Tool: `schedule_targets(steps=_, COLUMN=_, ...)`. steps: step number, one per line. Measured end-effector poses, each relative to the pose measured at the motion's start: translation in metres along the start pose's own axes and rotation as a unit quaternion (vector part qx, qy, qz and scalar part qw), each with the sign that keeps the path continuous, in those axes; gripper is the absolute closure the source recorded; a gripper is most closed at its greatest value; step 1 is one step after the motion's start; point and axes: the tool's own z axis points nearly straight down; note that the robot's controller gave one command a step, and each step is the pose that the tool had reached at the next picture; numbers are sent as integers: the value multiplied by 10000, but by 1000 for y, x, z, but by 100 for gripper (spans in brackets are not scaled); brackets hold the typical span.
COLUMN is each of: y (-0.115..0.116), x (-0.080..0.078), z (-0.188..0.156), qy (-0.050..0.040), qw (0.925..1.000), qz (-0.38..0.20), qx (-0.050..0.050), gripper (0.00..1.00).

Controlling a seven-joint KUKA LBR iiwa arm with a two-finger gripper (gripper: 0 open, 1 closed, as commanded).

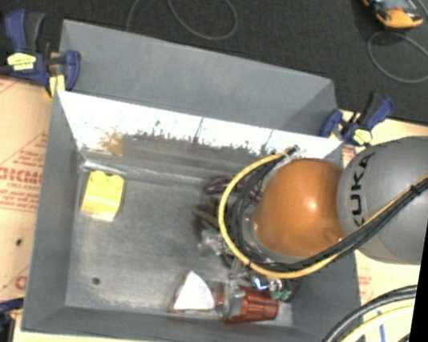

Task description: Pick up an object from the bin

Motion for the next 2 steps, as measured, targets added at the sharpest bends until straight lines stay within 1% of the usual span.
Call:
schedule_targets(steps=1, y=-9, x=13, z=33, qy=-9, qw=10000, qz=-58, qx=4, gripper=0)
schedule_targets(steps=2, y=-18, x=16, z=46, qy=-72, qw=9946, qz=-1038, qx=17, gripper=0)
